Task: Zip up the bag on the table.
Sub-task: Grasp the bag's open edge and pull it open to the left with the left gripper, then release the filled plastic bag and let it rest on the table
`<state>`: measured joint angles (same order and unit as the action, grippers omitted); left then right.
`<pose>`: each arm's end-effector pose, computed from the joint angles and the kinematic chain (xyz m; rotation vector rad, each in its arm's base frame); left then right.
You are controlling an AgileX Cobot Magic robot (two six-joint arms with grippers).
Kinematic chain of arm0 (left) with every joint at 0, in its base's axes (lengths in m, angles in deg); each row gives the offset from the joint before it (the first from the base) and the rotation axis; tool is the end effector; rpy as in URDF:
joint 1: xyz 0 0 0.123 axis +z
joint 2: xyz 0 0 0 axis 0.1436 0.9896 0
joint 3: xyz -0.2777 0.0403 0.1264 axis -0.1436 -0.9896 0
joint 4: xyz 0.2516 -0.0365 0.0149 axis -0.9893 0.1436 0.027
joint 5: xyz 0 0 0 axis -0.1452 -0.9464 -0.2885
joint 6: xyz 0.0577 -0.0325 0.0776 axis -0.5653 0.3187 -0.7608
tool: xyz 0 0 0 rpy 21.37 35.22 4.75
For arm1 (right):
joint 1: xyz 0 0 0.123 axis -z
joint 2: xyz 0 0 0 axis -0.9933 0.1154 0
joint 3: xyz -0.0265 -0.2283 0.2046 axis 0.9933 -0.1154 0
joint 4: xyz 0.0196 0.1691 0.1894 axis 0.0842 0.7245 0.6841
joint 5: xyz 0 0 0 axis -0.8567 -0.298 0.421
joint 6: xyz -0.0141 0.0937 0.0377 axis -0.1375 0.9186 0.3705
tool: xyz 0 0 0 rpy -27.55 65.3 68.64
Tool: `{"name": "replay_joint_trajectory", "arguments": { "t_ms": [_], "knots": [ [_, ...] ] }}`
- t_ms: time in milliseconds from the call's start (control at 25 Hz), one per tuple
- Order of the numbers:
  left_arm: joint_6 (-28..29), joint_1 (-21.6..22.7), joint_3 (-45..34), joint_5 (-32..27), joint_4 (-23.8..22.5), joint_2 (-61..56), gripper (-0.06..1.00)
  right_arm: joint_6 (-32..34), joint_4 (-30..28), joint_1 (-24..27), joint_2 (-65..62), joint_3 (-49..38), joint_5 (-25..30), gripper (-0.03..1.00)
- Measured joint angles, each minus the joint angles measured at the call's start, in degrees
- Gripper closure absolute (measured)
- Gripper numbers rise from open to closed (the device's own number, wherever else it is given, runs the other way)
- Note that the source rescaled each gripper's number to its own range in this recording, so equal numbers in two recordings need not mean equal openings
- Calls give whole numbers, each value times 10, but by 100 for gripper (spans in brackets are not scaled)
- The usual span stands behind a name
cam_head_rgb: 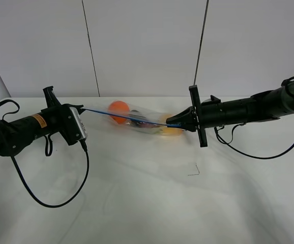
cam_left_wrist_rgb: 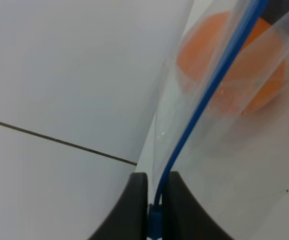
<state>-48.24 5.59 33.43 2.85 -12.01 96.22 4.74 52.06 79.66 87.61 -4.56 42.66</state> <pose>0.3749 -0.0587 0.1515 1.2277 1.2657 0.4397 0.3929 0.1199 0.1516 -0.4752 -2.4842 -1.8206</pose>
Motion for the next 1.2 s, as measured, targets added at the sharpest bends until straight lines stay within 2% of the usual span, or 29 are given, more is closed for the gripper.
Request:
{"name": "replay_joint_trajectory", "arguments": {
  "t_ms": [200,280,360,480,520,600,680,800,1000,1200],
  "knots": [
    [0,2,0,1,-1,0,94,0,0,-1,0,0,0,97],
    [0,2,0,-1,5,0,85,0,-2,-1,0,0,0,97],
    [0,9,0,-5,23,0,63,0,-8,1,0,0,1,97],
    [16,13,0,-8,32,0,21,0,-10,1,0,0,1,97],
    [24,13,0,-8,34,0,11,0,-10,1,0,0,1,97],
    [32,14,0,-8,47,0,1,0,-10,1,0,0,1,97],
    [40,14,0,-12,72,1,-3,0,-10,1,0,0,1,97],
    [76,15,-2,-15,142,1,-5,0,-10,1,0,0,1,97],
    [208,15,-24,-21,235,1,-5,0,-10,1,0,0,1,97],
    [357,15,-30,-24,273,1,-5,0,-10,1,0,0,1,97]
  ]
}}
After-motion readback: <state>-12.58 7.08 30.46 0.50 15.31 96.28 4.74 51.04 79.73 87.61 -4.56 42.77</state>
